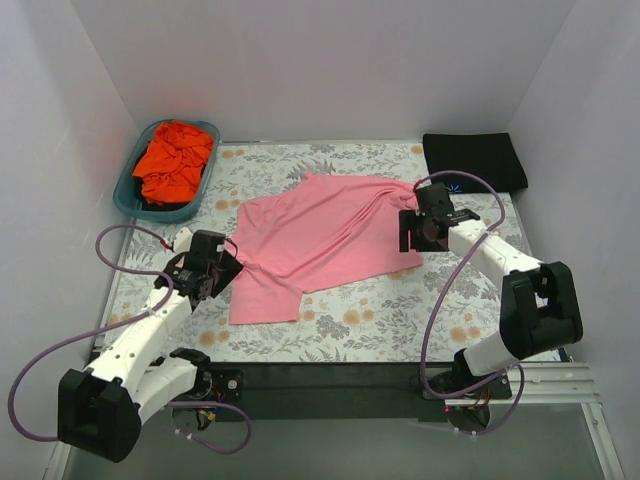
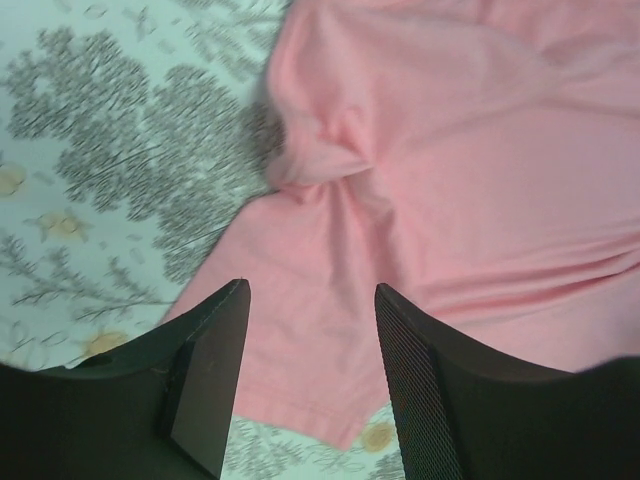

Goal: Fold and stack the t-shirts
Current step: Flatten the tshirt out

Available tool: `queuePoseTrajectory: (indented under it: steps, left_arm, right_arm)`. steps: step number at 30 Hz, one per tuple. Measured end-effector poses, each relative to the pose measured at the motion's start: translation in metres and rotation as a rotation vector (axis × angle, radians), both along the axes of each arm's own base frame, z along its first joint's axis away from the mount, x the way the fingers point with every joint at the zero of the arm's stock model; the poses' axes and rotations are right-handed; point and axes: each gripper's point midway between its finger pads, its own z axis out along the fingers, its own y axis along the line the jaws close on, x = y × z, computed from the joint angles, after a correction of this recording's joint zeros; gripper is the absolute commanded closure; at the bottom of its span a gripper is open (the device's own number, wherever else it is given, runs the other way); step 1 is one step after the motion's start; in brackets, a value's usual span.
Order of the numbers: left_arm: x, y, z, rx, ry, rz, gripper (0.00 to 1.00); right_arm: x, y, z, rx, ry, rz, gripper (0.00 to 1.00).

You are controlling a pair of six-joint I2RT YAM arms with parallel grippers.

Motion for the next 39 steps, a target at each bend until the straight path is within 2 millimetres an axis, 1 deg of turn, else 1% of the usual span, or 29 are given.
queuePoseTrajectory:
  steps: [1,4,6,7,9,14,19,24,29,33,34,37,38,39]
  left_arm:
    - [-0.009,0.003,-0.007,0.008,0.023,-0.001,0.48]
    - [-0.037,0.008,-0.035,0.04,0.131,-0.015,0.46]
    - [-0.047,0.009,-0.045,0.056,0.184,-0.021,0.46]
    - [-0.049,0.009,-0.049,0.063,0.202,-0.022,0.45]
    - [-0.051,0.01,-0.053,0.07,0.226,-0.02,0.45]
    - [-0.054,0.011,-0.06,0.081,0.257,-0.019,0.45]
    - [-0.055,0.011,-0.064,0.085,0.268,-0.02,0.46]
    - [-0.058,0.011,-0.073,0.095,0.308,-0.03,0.5]
    - [-0.063,0.007,-0.084,0.105,0.352,-0.058,0.55]
    - [-0.066,0.001,-0.088,0.107,0.369,-0.081,0.64]
    - [-0.066,0.0,-0.088,0.105,0.368,-0.081,0.71]
    - [-0.067,-0.002,-0.09,0.101,0.361,-0.083,0.83]
    - [-0.067,-0.003,-0.09,0.099,0.359,-0.081,0.95]
    - [-0.066,-0.004,-0.091,0.095,0.356,-0.076,1.0]
  right_arm:
    - [-0.014,-0.003,-0.01,0.001,0.03,-0.006,0.26]
    - [-0.044,-0.009,-0.033,0.006,0.104,-0.02,0.29]
    - [-0.055,-0.012,-0.043,0.008,0.135,-0.031,0.3]
    - [-0.058,-0.012,-0.045,0.014,0.143,-0.034,0.31]
    - [-0.056,-0.01,-0.046,0.026,0.137,-0.04,0.32]
    - [-0.042,-0.008,-0.045,0.05,0.091,-0.054,0.36]
    - [-0.034,-0.013,-0.049,0.058,0.083,-0.082,0.37]
    - [-0.03,-0.019,-0.057,0.057,0.091,-0.105,0.38]
    - [-0.026,-0.02,-0.058,0.068,0.084,-0.112,0.38]
    - [-0.025,-0.018,-0.059,0.081,0.081,-0.109,0.38]
    - [-0.025,-0.018,-0.059,0.085,0.079,-0.108,0.38]
    - [-0.027,-0.018,-0.062,0.089,0.082,-0.107,0.38]
    - [-0.027,-0.018,-0.062,0.089,0.081,-0.108,0.38]
    - [-0.028,-0.018,-0.063,0.09,0.083,-0.107,0.38]
